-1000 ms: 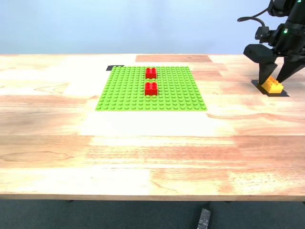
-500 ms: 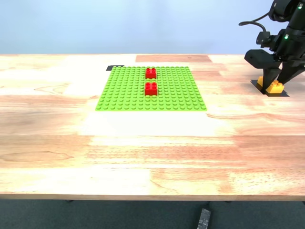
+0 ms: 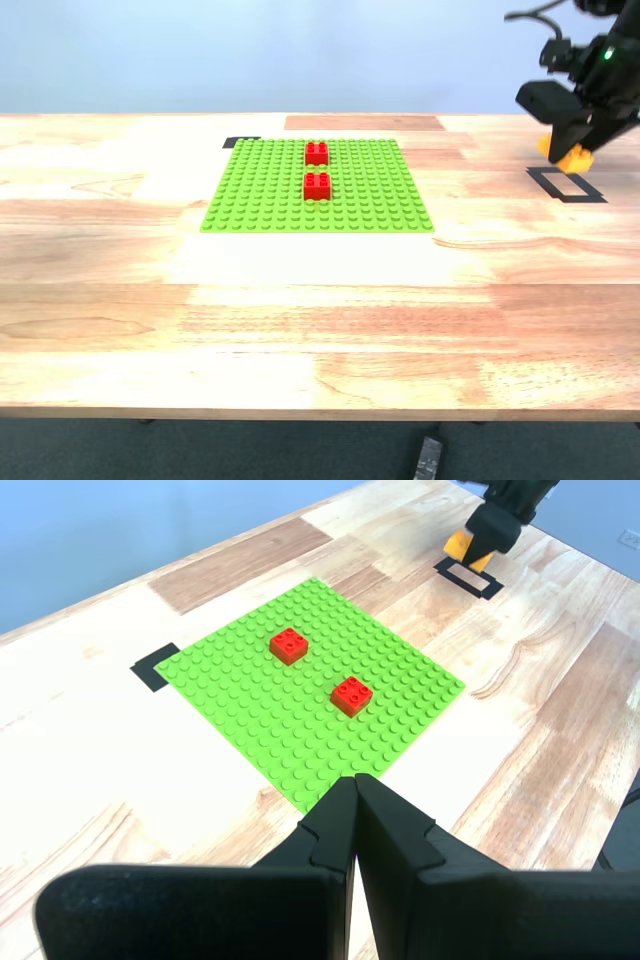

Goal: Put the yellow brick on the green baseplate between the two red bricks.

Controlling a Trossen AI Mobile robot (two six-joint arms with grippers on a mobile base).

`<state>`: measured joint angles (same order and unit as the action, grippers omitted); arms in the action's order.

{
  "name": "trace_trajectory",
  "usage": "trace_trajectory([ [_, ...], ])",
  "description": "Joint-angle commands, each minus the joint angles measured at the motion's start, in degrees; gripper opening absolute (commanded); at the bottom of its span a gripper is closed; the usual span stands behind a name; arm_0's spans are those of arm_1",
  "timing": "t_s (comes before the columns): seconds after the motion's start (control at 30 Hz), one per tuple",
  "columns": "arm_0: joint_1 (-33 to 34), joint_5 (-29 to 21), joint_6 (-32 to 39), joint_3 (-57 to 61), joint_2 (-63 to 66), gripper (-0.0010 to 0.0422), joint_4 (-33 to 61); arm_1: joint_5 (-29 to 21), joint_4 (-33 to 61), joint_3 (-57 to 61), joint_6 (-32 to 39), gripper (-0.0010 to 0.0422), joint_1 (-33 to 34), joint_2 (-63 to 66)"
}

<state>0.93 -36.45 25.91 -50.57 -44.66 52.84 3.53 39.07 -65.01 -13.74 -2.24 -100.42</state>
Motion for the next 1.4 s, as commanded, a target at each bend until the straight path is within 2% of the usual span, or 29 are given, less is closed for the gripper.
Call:
trace_trajectory([
  [0.03,0.02,0.0,-0.2,0.13,0.07,0.0,-0.68,2.4,0.44,-0.07,-4.85,0.0058,-2.01,3.89],
  [0.2,0.0,0.02,-0.2,0.26,0.44,0.0,-1.03,7.26,-0.31,-0.07,-11.69,0.0058,-7.54,9.75],
  [0.43,0.0,0.02,-0.2,-0.11,0.98,0.0,-0.96,6.43,-0.59,-0.09,-21.18,0.0058,-18.47,13.64],
  [0.6,0.0,0.02,-0.2,-0.07,1.14,0.0,-0.39,5.88,-0.63,-0.09,-24.28,0.0058,-24.37,11.76],
  [0.7,0.0,-0.02,-0.2,-0.04,1.25,0.0,-0.13,3.34,-0.09,-1.27,-25.18,0.0058,-27.17,9.16],
  [0.9,0.0,0.0,-0.2,0.0,1.75,0.0,-0.2,2.93,1.11,-7.8,-28.3,0.0058,-31.08,1.81],
  [1.07,0.0,0.02,-0.2,0.04,2.12,0.0,-0.07,1.18,4.07,-17.09,-29.35,0.0058,-32.65,-6.78],
  [1.23,0.0,-0.04,-0.17,0.02,2.36,0.0,-0.35,-0.42,10.95,-26.03,-34.25,0.0058,-33.48,-15.08],
  [1.4,0.0,0.02,-0.2,0.02,2.49,0.0,-0.2,-2.43,11.15,-31.82,-37.88,0.0058,-35.01,-21.16],
])
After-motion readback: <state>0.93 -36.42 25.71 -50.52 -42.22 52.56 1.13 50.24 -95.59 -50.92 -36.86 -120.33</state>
